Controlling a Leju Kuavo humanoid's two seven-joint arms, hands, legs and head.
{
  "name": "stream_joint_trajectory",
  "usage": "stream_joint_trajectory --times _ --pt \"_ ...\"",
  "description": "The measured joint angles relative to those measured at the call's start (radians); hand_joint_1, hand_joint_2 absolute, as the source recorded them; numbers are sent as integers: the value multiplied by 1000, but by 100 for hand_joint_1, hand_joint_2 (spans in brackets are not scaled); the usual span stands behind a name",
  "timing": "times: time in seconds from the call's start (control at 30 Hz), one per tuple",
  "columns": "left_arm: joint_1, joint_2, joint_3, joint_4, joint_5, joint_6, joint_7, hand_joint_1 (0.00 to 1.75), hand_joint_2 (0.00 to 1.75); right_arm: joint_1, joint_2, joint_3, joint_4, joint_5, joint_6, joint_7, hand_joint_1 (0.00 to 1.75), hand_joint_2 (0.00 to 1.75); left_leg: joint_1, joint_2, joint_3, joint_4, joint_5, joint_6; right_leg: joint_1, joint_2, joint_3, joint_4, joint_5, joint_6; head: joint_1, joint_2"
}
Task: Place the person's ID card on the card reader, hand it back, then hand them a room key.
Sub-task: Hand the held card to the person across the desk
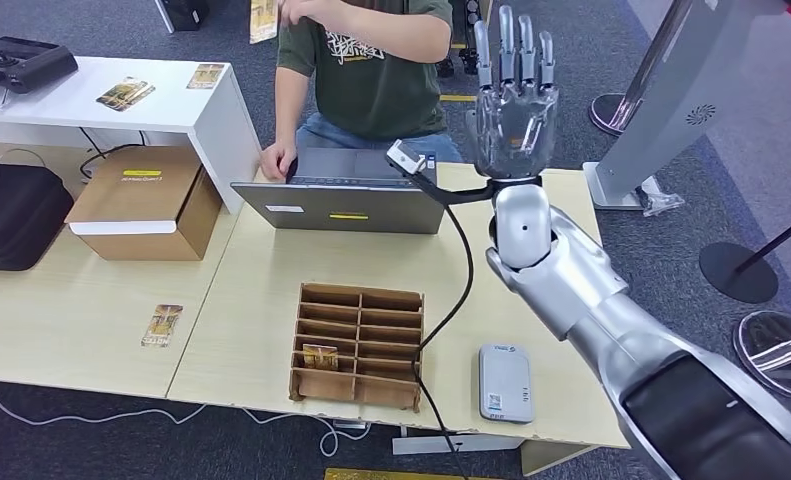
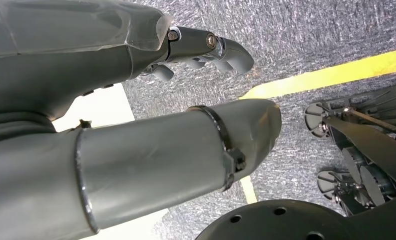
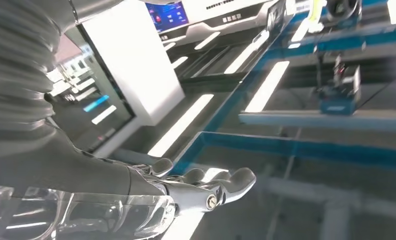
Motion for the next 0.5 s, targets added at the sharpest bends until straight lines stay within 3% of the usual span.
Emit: stream_joint_trajectory --times 0.13,0.17,0.23,0.33,0.5 --pt "2 -4 0 0 22 8 3 0 0 113 -69 -47 -255 0 -1 7 0 175 0 -2 0 0 -1 0 0 -2 0 0 0 0 0 0" --pt "5 -5 0 0 29 9 4 0 0 155 -79 -74 -329 0 -1 -22 0 175 0 -3 -1 0 -1 0 0 -2 0 0 -1 0 0 0" --pt "9 -9 2 0 46 11 6 0 0 256 -74 -154 -472 0 -1 -157 0 175 0 -3 -1 0 -2 0 0 -2 0 0 -1 1 0 0" --pt "14 -16 7 0 66 12 4 0 0 442 1 -311 -664 0 -1 -432 0 175 1 -4 -1 -1 -3 -1 1 -3 0 0 -3 -1 0 0" --pt "25 -35 29 -2 98 12 -1 0 0 697 187 -551 -896 -73 -1 -753 0 175 2 -6 -1 -1 -4 -2 1 -5 0 0 -5 -2 0 0"
